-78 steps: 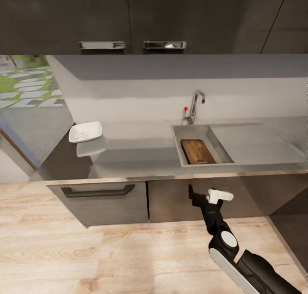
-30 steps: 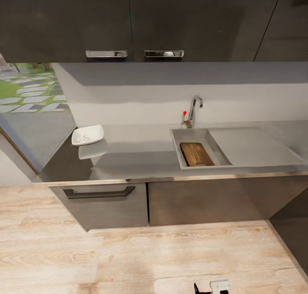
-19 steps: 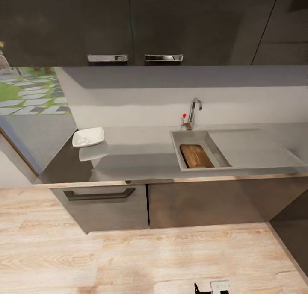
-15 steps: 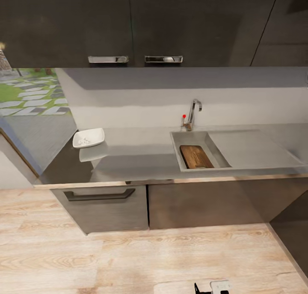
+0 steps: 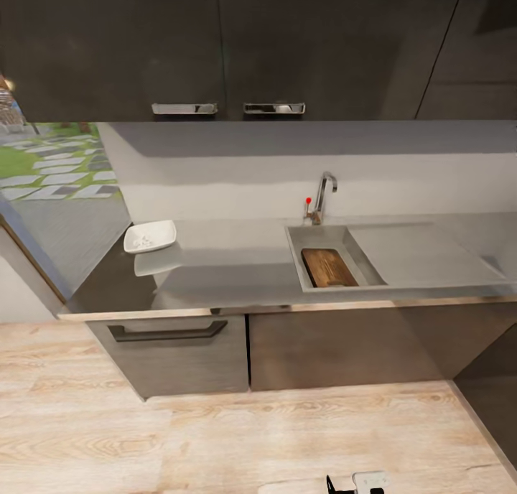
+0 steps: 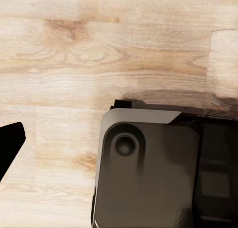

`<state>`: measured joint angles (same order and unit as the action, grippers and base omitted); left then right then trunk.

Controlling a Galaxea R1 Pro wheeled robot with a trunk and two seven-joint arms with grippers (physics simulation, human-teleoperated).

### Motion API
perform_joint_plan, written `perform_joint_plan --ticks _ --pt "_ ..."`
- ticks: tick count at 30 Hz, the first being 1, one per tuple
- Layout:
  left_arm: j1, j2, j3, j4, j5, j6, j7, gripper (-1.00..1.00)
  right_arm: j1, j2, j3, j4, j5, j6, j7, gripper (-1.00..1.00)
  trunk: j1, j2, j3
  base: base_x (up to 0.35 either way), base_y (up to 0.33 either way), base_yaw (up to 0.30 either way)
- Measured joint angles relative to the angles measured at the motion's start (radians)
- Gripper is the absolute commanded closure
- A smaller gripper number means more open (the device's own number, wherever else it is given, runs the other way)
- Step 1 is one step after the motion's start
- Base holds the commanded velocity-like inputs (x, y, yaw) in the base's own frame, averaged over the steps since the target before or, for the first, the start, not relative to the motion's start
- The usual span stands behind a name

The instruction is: In the kitchen, take the Vidalia onion out of the sink, dice it on the chopping board with the paring knife, put the diced onion into the bowl on the countertop, then place both the paring knife and the chopping board into the sink.

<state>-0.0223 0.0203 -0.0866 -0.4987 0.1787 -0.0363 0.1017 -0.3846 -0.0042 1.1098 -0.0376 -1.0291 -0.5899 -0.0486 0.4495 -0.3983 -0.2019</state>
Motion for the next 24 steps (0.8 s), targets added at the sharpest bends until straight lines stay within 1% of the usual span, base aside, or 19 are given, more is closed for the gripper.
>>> perform_joint_plan --ticks 24 --pt "0.0 0.0 0.002 0.014 0.0 0.0 0.0 -1.0 0.0 0.0 0.0 0.001 0.0 0.003 -0.001 -1.0 0.0 0.0 0.038 0.0 0.0 0.0"
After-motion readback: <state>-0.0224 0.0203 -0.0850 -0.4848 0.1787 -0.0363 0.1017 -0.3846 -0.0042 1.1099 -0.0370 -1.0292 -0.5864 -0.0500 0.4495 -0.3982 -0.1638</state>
